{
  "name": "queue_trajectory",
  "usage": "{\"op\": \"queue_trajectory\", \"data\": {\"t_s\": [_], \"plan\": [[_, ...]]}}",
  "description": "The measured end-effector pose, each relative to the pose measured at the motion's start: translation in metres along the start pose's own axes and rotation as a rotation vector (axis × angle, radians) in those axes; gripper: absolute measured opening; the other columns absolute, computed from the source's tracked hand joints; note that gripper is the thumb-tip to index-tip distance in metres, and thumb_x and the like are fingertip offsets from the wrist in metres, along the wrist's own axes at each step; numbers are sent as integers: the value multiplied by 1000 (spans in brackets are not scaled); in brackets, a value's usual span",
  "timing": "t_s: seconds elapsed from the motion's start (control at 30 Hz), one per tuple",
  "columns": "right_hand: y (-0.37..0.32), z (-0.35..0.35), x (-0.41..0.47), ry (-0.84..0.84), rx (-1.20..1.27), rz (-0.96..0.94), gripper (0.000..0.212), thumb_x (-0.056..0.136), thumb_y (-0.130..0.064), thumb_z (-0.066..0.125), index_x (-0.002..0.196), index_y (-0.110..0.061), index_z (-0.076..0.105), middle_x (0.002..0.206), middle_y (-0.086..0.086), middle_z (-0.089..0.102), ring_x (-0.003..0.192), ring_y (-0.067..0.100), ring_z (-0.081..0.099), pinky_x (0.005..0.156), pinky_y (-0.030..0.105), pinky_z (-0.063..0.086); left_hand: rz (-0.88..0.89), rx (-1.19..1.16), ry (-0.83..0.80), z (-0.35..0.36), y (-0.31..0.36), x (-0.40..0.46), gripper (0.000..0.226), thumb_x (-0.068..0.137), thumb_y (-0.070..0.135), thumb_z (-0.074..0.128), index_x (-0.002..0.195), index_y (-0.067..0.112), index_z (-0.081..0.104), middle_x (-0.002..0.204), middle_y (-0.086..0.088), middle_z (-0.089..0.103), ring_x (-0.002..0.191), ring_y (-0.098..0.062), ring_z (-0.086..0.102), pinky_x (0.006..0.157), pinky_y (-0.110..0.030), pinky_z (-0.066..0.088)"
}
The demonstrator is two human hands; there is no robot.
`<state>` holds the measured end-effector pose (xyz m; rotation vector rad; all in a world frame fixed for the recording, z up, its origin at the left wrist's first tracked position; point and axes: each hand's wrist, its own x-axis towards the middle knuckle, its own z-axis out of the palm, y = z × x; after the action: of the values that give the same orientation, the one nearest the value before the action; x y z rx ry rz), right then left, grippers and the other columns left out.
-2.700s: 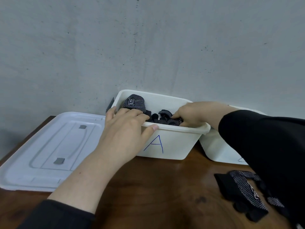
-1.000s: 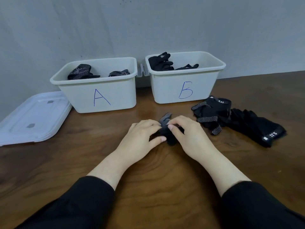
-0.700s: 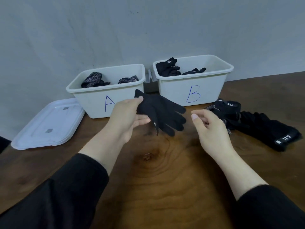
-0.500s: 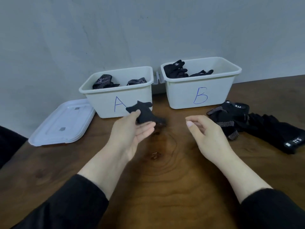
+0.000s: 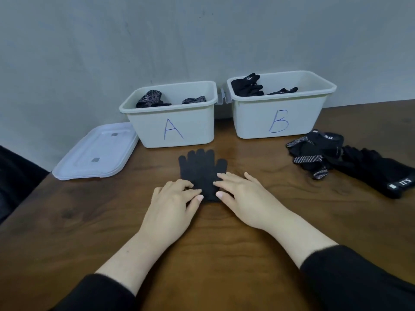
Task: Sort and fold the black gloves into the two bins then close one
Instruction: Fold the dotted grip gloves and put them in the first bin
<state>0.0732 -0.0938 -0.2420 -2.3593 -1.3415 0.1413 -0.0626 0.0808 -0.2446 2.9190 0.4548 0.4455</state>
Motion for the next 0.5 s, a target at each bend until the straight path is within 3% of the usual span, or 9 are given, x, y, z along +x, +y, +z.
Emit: {"op": "queue_trajectory", "data": {"t_s": [0.13, 0.2, 0.27, 0.4, 0.5], "plan": [[12, -16, -10, 181, 169, 42, 41, 106, -40, 44, 143, -26, 56, 154, -10, 47, 142, 5, 40, 122, 36, 27, 46, 47, 120, 0, 19, 5, 36, 101, 47, 49, 121, 28, 72, 127, 5, 63, 120, -18, 55, 103, -45, 37], [28, -29, -17, 329, 132, 73, 32, 105, -33, 51, 131, -20, 66, 139, -7, 60, 128, 8, 53, 113, 34, 40, 114, -14, 81, 4, 36, 9, 44, 101, 51, 42, 121, 27, 72, 127, 7, 63, 120, -16, 56, 105, -42, 39], [51, -41, -25, 467, 42, 109, 23, 101, -26, 58, 120, -18, 70, 125, -5, 67, 115, 14, 60, 103, 40, 47, 183, -55, 64, 10, 56, 13, 51, 100, 54, 35, 121, 27, 73, 124, 9, 64, 117, -13, 58, 104, -39, 41], [101, -64, -46, 630, -175, 349, 31, 94, -24, 67, 125, -18, 67, 128, -1, 64, 121, 24, 57, 108, 51, 40, 278, -119, 38, 22, 95, 21, 41, 100, 48, 44, 122, 27, 72, 123, 11, 65, 116, -11, 58, 105, -34, 38], [131, -75, -61, 462, -270, 615, 46, 97, -37, 63, 140, -19, 58, 145, 0, 53, 136, 25, 45, 115, 50, 27, 313, -122, 17, 31, 115, 31, 37, 101, 45, 48, 124, 27, 70, 123, 11, 65, 117, -11, 58, 107, -34, 38]]}}
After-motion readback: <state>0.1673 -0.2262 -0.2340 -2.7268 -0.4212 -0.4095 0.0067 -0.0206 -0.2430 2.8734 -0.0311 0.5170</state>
